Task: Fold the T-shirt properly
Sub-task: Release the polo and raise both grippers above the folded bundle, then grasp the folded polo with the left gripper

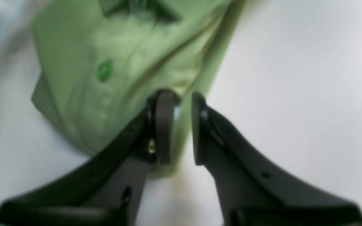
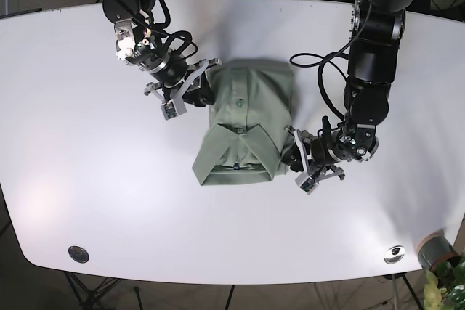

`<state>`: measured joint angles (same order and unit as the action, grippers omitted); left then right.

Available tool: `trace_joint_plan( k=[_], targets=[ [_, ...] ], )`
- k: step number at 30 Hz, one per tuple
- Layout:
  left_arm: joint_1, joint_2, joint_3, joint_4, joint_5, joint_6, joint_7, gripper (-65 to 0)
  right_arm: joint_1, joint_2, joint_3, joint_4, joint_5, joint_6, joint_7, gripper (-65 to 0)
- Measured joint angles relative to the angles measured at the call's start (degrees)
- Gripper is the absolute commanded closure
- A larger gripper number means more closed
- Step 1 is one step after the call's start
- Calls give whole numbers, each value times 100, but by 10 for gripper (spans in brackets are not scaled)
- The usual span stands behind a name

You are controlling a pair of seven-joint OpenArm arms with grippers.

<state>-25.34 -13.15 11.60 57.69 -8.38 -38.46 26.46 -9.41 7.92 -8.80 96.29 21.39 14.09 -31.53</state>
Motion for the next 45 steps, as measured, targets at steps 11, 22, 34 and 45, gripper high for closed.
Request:
trace_joint_plan(
  k=[11,22,34,45],
  targets=[
    [1657,-232,-35,2789,28,-20,774,-140,-20,-365,7,715,-13,4,-323,-95],
    [2796,-164,4,3613,-2,-46,817,-139,413,-584,-472,-503,-31,31,-321,-94],
    [2315,-166,-358,2267,-199,-101,496,-139,579,-487,179,-868,-57,33,-282,-94],
    [2857,-160,-496,4094,-26,-20,789,-140,442,-363,232,2,0,52,-280,-94]
  ],
)
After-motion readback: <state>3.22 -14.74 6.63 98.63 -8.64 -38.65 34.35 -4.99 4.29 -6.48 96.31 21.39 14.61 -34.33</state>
